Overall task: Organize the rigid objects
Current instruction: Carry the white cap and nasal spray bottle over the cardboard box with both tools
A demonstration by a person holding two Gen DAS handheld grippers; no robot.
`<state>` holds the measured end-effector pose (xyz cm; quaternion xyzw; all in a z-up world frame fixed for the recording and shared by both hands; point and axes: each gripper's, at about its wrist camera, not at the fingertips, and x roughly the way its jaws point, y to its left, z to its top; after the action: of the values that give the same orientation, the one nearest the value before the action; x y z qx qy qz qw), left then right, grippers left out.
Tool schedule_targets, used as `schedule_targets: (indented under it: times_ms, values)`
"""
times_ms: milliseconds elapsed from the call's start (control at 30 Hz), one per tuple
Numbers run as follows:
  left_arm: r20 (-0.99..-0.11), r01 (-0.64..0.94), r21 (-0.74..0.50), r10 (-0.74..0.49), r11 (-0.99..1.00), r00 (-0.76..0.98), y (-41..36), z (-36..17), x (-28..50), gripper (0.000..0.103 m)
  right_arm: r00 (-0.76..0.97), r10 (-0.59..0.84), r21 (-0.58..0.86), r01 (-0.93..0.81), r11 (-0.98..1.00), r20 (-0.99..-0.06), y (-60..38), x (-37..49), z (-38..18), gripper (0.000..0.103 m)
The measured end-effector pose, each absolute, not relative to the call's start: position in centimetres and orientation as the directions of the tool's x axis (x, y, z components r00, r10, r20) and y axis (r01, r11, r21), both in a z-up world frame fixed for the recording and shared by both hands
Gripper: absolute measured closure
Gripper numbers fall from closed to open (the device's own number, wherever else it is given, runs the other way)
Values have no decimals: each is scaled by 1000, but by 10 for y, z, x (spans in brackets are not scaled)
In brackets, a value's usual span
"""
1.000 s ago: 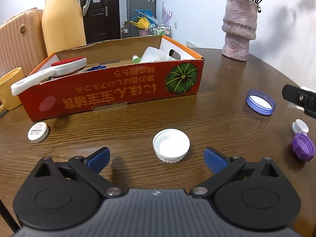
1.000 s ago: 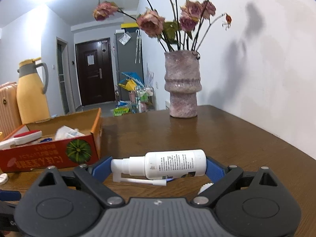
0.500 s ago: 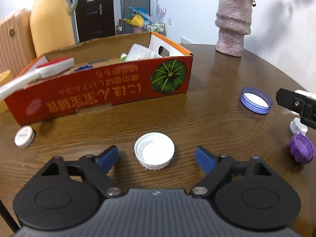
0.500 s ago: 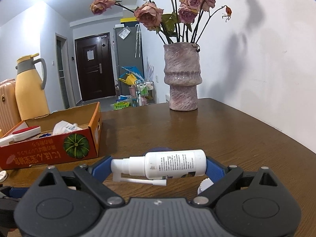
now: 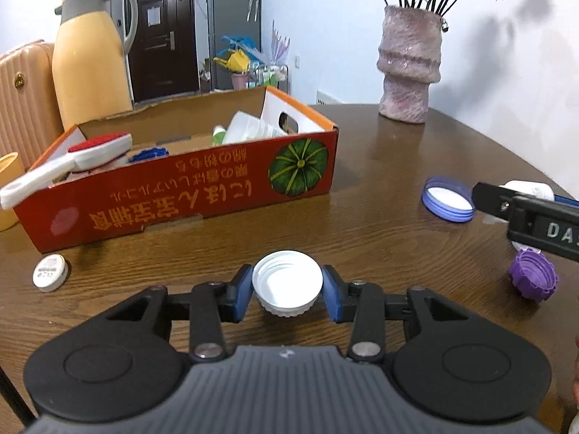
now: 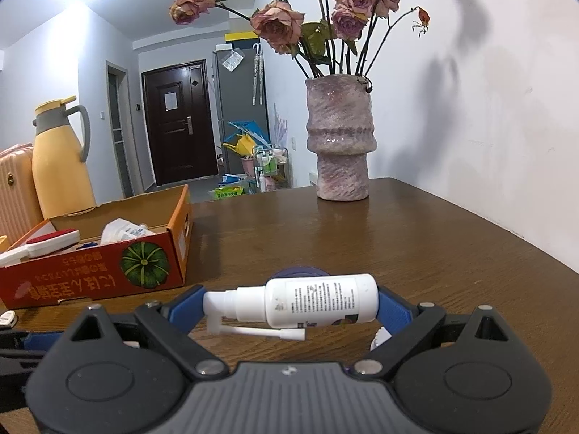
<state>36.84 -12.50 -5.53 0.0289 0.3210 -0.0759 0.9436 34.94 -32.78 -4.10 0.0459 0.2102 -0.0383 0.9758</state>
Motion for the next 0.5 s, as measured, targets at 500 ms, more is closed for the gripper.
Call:
schedule_targets:
  times_ms: [500]
  values:
    - [-548,135,-36,-133,990,826,-89,-33,348,62,940,-62,74,92,993,-335,-301,335,-37,6]
